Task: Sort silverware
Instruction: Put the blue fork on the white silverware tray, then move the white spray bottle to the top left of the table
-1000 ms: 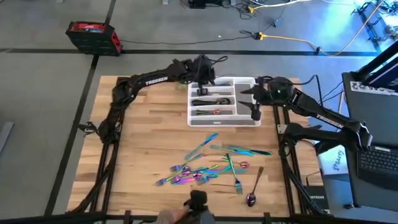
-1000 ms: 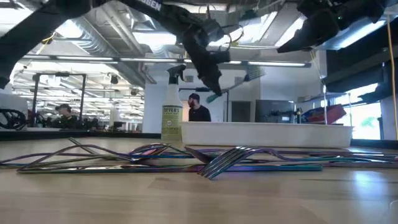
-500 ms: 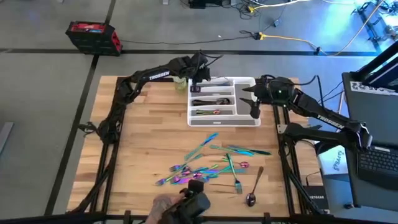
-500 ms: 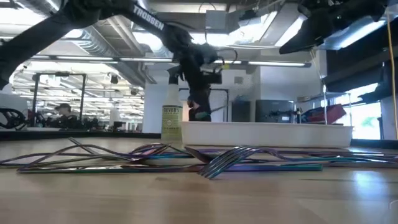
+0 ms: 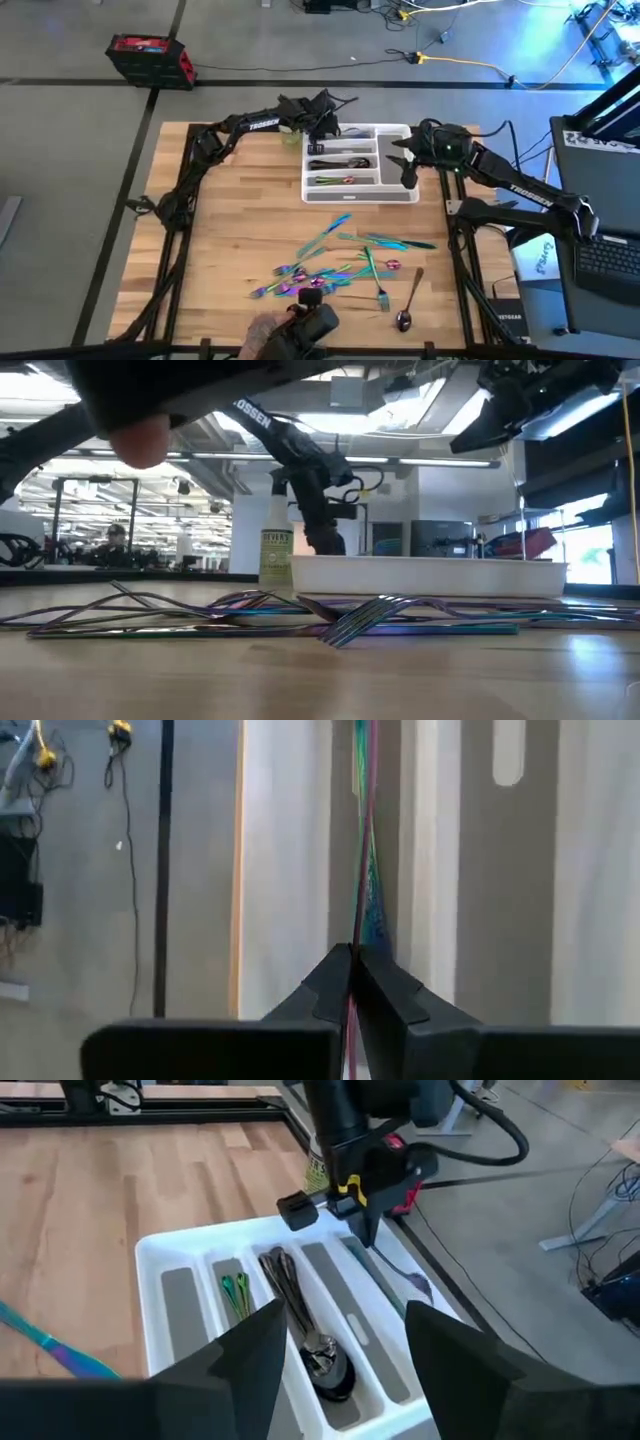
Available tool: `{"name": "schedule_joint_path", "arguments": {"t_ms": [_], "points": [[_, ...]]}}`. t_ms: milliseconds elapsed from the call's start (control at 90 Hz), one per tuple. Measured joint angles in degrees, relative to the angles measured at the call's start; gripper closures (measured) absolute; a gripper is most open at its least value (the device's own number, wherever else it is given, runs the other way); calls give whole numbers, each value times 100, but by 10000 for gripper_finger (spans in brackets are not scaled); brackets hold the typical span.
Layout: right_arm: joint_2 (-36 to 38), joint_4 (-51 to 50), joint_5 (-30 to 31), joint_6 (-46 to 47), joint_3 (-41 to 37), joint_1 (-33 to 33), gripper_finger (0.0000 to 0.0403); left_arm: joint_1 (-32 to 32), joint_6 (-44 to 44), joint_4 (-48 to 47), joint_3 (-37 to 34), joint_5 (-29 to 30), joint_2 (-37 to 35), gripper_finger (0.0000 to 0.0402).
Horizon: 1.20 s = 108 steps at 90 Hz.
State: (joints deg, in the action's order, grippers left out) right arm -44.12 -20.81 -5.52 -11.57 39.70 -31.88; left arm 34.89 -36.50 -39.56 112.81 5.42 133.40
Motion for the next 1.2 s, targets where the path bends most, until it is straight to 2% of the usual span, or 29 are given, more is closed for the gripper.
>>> {"name": "schedule_joint_path", "arguments": {"t_ms": [144, 456, 678, 889, 1000, 1200], "points": [[0, -47, 0, 167, -2, 0, 213, -20, 144, -32, 0, -197, 1, 401], [0, -369, -7, 380, -4, 0, 213, -117, 251, 75, -7, 167, 12, 396], [0, -482, -168, 560, -4, 0, 213, -115, 490, 170, -9, 199, 12, 325], [0, -486, -262, 676, -4, 0, 213, -196, 504, 439, -15, 740, 18, 248], [0, -500, -367, 682, -4, 4, 213, -286, 627, 630, -29, 863, -40, 232], [0, -518, -613, 682, -4, 4, 213, -504, 1216, 957, -31, 1095, -489, 229]]}}
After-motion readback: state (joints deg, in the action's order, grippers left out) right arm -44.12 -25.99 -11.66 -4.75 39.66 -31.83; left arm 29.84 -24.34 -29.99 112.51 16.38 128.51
